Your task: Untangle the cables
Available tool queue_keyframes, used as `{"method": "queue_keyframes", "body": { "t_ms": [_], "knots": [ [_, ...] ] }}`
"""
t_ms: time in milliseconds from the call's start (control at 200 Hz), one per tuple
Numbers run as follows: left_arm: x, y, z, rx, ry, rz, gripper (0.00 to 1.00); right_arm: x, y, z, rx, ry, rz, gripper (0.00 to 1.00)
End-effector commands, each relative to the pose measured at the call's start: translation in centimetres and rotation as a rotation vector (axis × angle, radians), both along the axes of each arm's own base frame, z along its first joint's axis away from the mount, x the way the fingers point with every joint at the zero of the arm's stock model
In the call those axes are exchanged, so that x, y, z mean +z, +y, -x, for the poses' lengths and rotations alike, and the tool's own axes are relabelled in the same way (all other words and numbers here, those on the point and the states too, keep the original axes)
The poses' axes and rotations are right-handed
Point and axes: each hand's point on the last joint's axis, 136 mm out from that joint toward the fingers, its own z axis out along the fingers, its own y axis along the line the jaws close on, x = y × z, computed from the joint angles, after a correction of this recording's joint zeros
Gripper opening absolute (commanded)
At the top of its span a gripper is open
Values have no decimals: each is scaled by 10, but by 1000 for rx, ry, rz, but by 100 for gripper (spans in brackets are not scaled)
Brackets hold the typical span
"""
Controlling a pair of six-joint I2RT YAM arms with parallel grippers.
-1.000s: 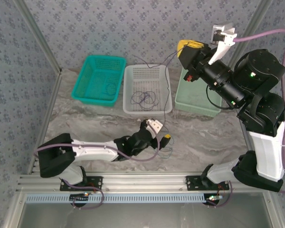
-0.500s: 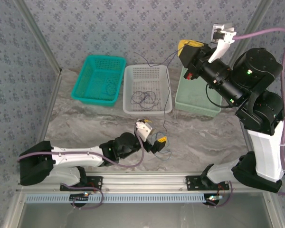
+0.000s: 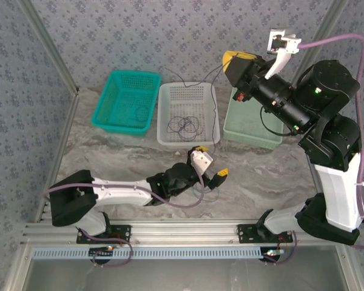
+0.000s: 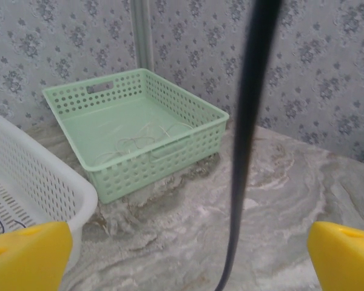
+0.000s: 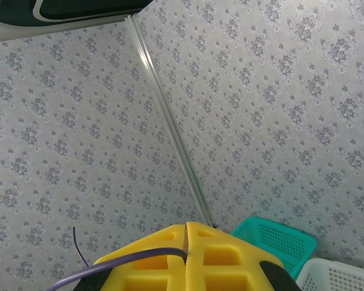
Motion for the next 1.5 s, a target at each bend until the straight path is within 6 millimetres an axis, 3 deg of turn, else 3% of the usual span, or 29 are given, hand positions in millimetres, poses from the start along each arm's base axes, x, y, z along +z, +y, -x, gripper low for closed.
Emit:
{"method": "queue_keyframes", "body": {
  "t_ms": [0,235,375,680,929,1124,1349,1434,1499],
  "knots": [
    [-1,4,-27,83,32,48,95,16,-2,7,31,-26,-49,0],
    [-70,12,-43,139,188,-66,64,36,-28,-2,-8,-31,-102,0],
    [-94,27,-48,213,219,-137,44,40,-40,-13,-27,-7,-161,0],
    [-124,75,-47,323,252,-251,43,65,-83,-17,-119,-53,-272,0],
    [-143,104,-39,365,281,-296,43,65,-108,-29,-182,-27,-321,0],
    [-134,126,-37,416,265,-298,46,72,-116,-37,-179,-38,-369,0],
    [-148,180,-28,540,279,-385,21,99,-160,-35,-246,-100,-524,0],
    [-147,199,-24,581,287,-365,16,99,-163,-43,-239,-90,-546,0],
    [-141,207,-21,591,281,-335,16,94,-155,-53,-175,-46,-564,0]
  ]
}}
